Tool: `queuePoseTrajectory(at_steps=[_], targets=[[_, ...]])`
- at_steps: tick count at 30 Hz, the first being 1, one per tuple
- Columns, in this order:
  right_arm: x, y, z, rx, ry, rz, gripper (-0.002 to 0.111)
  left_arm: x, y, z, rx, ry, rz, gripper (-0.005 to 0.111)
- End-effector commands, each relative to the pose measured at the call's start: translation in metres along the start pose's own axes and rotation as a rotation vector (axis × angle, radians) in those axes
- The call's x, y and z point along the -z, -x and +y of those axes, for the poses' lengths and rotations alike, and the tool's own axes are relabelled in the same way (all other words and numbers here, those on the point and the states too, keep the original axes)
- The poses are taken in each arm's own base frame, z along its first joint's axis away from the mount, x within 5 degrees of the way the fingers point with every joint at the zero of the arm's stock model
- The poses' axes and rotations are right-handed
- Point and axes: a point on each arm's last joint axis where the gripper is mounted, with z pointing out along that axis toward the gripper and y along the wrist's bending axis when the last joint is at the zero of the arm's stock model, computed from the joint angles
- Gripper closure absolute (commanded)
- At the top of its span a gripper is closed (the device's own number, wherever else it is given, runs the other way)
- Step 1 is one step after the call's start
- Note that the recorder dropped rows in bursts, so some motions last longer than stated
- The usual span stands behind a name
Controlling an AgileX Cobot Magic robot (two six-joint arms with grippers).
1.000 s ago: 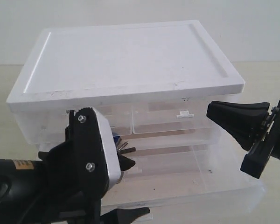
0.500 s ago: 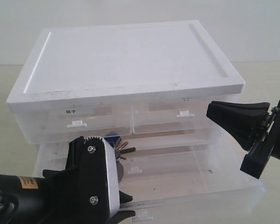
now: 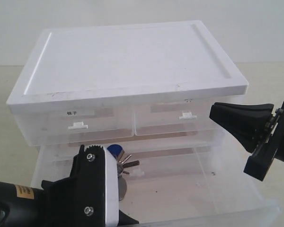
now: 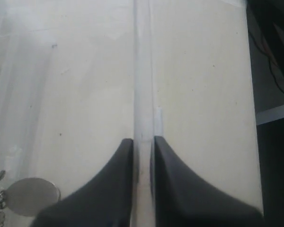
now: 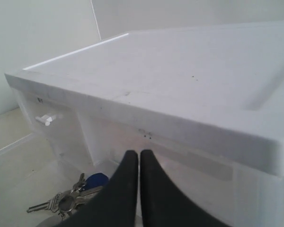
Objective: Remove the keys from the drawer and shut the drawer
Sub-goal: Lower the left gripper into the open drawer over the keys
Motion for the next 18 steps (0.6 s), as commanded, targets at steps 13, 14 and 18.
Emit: queuePoseTrajectory(at_steps=[13,14,18], targets=[[-0.001,0.001,-0.001,-0.003,-0.001,-0.004,0.109,0.014,0.012,0.004,0.083,0.068,-0.085,0.036],[-0.001,0.001,-0.001,-0.003,-0.001,-0.004,0.109,0.019,0.014,0.008,0.129,0.112,-0.115,0.038],[-0.001,0.001,0.000,-0.002,0.000,-0.003,0.109,0.044,0.018,0.028,0.390,0.347,-0.218,0.035]])
